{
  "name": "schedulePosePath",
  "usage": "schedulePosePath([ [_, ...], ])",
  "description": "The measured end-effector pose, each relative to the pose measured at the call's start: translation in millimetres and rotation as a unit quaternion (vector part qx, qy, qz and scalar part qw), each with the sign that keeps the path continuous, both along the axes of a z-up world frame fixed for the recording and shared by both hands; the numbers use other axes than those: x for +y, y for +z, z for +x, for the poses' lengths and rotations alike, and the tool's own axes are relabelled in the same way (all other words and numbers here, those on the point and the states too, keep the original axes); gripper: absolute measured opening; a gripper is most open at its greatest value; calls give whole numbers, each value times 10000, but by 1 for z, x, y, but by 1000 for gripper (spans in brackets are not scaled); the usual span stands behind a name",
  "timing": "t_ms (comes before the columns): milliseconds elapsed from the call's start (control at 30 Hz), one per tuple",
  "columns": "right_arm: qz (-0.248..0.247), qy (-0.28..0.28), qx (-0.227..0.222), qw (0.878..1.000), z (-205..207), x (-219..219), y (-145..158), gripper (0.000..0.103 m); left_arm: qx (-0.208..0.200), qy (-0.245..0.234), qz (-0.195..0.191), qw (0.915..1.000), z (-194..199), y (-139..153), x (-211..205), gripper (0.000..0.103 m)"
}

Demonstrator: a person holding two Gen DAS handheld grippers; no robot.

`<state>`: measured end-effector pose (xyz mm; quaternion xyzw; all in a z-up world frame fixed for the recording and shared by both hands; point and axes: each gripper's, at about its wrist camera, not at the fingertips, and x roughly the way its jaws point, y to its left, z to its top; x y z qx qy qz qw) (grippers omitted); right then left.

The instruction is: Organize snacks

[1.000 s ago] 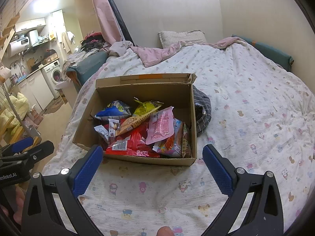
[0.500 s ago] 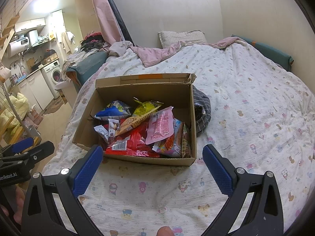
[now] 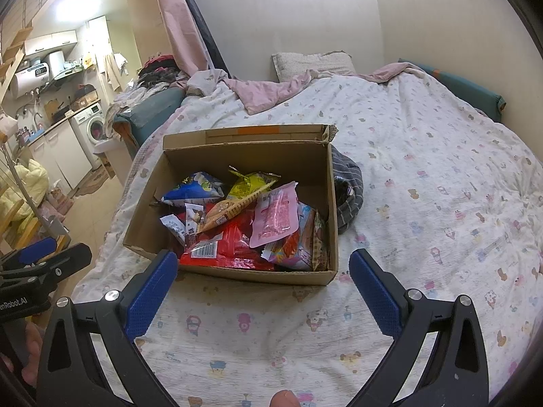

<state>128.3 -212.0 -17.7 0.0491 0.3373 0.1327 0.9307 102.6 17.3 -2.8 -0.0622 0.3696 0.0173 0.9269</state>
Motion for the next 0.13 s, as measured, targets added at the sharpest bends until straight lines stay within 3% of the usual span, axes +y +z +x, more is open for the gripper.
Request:
schedulePosePath([
  [133, -2, -1, 2, 10000, 0, 0, 0, 103, 26, 29, 7, 10000, 1, -1, -1, 103],
])
